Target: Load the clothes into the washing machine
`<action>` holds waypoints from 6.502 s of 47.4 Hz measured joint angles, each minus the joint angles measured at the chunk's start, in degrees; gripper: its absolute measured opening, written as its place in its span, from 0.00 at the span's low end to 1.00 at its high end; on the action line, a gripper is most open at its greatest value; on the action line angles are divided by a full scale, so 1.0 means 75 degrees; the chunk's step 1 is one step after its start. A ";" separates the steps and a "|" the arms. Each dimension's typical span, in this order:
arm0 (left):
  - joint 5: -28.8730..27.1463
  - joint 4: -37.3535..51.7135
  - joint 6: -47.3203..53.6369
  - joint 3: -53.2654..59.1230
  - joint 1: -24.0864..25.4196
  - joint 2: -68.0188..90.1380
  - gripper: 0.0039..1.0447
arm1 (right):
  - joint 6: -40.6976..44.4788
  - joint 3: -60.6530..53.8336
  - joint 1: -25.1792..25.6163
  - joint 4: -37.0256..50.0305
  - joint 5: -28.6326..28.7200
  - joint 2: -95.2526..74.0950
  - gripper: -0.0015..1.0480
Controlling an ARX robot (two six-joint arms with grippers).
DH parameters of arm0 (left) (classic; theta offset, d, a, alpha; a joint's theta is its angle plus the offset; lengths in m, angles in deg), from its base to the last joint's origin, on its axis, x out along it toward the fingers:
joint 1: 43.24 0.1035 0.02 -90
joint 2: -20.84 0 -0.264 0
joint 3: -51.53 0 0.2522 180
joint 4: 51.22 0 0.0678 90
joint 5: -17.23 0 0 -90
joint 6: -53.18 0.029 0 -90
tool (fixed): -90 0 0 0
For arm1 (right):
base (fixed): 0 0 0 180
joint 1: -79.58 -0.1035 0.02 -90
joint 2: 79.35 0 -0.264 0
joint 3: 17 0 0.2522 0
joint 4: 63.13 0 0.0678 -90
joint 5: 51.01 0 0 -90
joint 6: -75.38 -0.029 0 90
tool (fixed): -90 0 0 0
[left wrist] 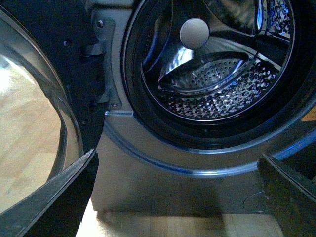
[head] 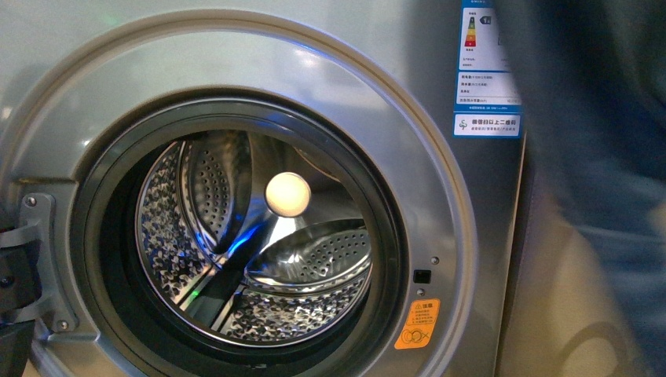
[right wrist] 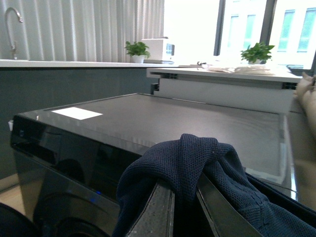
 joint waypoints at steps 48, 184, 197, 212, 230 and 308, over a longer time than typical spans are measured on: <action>0.0000 0.0000 0.0000 0.0000 0.0000 0.0000 0.94 | 0.0262 0.4284 -0.1915 -0.2465 0.0128 -0.2349 0.05; 0.1807 0.3101 0.0705 -0.6831 -0.2515 0.7423 0.94 | 0.0280 0.4272 -0.1918 -0.2465 0.0105 -0.2349 0.05; 0.1999 0.3104 0.0965 -0.6901 -0.2174 0.7530 0.94 | 0.0280 0.4272 -0.1918 -0.2465 0.0108 -0.2346 0.05; 0.1376 0.3410 0.0740 -0.7207 -0.1786 0.8344 0.94 | 0.0280 0.4272 -0.1915 -0.2465 0.0105 -0.2349 0.05; 0.3485 0.4561 -0.0469 -0.7286 -0.2291 0.8518 0.94 | 0.0280 0.4272 -0.1918 -0.2465 0.0102 -0.2346 0.05; 0.1003 0.4750 -0.0656 -0.9229 -0.4130 1.0774 0.37 | 0.0289 0.4272 -0.1909 -0.2460 0.0050 -0.2343 0.05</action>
